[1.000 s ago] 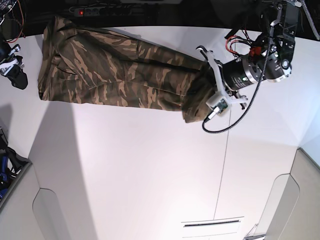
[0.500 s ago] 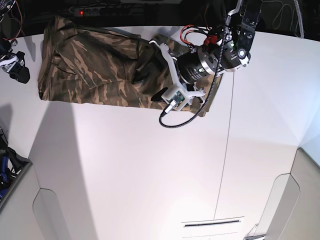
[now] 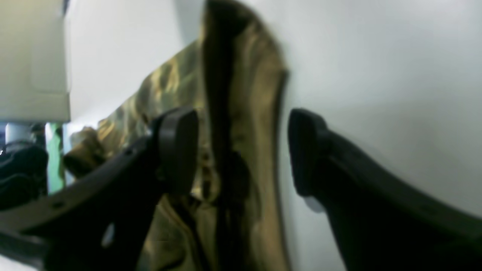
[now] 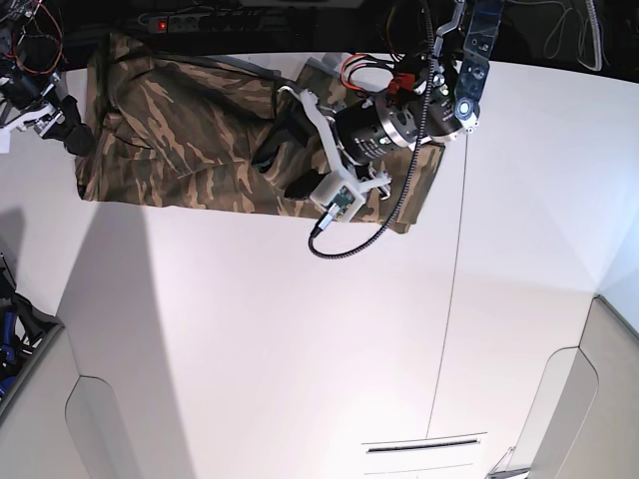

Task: Fold the T-shirt properly
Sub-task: 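Carry the strip end with the left gripper toward the right gripper, folding it in half, then grasp the doubled bundle with both grippers and fold it over again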

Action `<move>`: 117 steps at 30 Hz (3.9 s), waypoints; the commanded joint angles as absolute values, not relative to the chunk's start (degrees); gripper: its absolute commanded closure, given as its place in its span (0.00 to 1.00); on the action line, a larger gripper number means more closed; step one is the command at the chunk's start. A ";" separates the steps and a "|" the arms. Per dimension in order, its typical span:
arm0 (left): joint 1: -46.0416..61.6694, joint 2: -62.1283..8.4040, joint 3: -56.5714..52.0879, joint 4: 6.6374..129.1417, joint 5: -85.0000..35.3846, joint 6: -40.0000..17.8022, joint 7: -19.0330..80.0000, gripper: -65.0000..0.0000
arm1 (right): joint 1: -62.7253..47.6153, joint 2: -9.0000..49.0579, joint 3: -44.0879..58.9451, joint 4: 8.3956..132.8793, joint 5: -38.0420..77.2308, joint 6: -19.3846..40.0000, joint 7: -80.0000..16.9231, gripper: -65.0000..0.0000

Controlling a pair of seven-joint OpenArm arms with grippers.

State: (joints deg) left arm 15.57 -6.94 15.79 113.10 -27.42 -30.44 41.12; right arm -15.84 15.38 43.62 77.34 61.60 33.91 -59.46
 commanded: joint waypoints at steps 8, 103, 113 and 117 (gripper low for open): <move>15.27 -6.66 15.79 114.02 -26.35 -30.63 40.10 0.37 | -15.88 16.16 36.42 77.69 62.61 34.37 -60.69 0.42; 16.14 1.72 16.73 99.15 -22.76 -28.14 42.15 0.37 | 8.25 15.22 -19.79 99.81 28.05 29.74 -62.78 0.41; 17.54 1.72 16.73 108.20 -19.35 -28.08 42.72 0.42 | 13.93 15.22 -15.46 100.42 28.01 27.81 -62.76 0.42; 18.48 1.72 16.73 111.57 -17.89 -28.05 43.22 0.63 | 16.56 15.25 -9.23 100.40 28.03 27.83 -62.70 0.49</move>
